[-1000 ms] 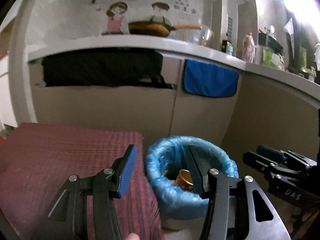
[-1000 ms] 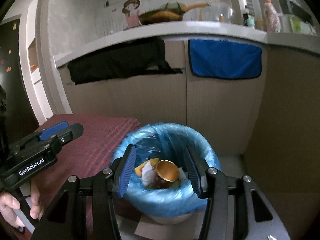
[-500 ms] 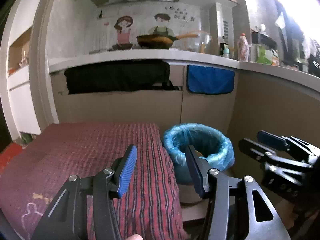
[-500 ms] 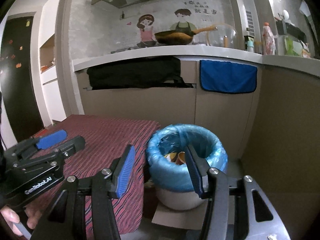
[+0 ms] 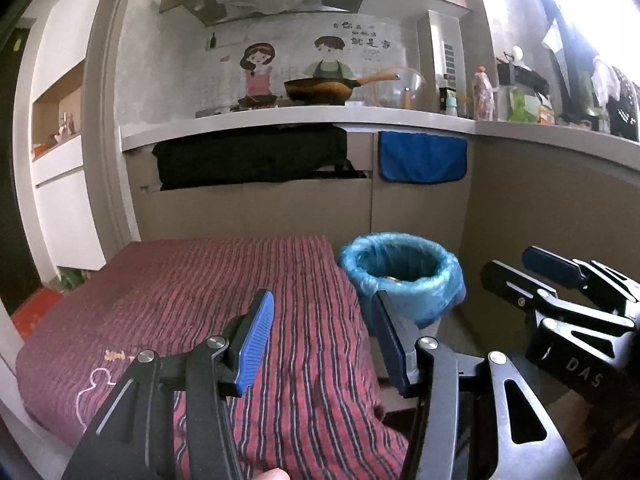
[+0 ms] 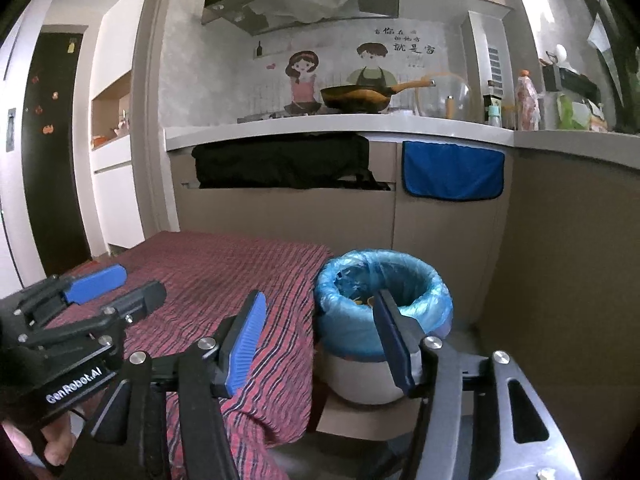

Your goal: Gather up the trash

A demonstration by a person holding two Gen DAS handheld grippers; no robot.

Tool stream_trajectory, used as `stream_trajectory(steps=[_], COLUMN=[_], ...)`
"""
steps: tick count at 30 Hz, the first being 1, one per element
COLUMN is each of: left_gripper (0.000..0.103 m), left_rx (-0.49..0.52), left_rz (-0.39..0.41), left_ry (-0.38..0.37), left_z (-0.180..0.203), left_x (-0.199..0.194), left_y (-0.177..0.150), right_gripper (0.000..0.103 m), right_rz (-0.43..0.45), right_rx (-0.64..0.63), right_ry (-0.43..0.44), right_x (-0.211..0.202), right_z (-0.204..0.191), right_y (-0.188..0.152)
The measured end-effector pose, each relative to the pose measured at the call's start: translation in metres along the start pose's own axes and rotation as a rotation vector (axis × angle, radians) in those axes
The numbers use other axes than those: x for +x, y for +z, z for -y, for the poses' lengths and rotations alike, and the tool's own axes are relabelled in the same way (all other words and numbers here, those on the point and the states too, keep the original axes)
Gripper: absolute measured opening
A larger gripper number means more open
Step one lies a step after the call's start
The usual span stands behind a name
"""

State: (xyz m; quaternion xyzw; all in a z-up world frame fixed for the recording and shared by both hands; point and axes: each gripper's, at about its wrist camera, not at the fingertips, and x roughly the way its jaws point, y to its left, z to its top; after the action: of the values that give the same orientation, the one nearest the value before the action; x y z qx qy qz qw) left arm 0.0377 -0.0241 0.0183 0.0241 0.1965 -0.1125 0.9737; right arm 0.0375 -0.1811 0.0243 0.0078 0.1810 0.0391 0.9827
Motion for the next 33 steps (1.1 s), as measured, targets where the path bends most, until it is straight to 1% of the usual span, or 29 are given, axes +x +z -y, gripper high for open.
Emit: stream_trajectory(steps=[2, 5, 8, 13, 19, 33], left_gripper=[0.052, 0.052, 0.052, 0.052, 0.052, 0.052], left_rx=[0.008, 0.02, -0.004, -0.033, -0.034, -0.035], left_rz=[-0.004, -0.018, -0.025, -0.006, 0.009, 0.015], left_ry=[-0.003, 0.005, 0.037, 0.086, 0.094, 0.09], left_z=[0.002, 0.003, -0.004, -0.013, -0.015, -0.019], left_x=[-0.007, -0.012, -0.018, -0.028, -0.035, -0.036], left_y=[-0.005, -0.01, -0.013, -0.015, -0.017, -0.016], right_gripper=[0.054, 0.055, 0.055, 0.055, 0.055, 0.055], right_rz=[-0.001, -0.002, -0.008, -0.01, 0.013, 0.014], right_rx=[0.015, 0.0, -0.029, -0.056, -0.071, -0.071], right_ry=[0.01, 0.004, 0.0, 0.009, -0.001, -0.001], right_x=[-0.006, -0.01, -0.012, -0.015, -0.021, -0.021], right_z=[-0.001, -0.004, -0.011, -0.023, -0.029, -0.029], right_y=[-0.005, -0.009, -0.015, -0.02, -0.021, -0.022])
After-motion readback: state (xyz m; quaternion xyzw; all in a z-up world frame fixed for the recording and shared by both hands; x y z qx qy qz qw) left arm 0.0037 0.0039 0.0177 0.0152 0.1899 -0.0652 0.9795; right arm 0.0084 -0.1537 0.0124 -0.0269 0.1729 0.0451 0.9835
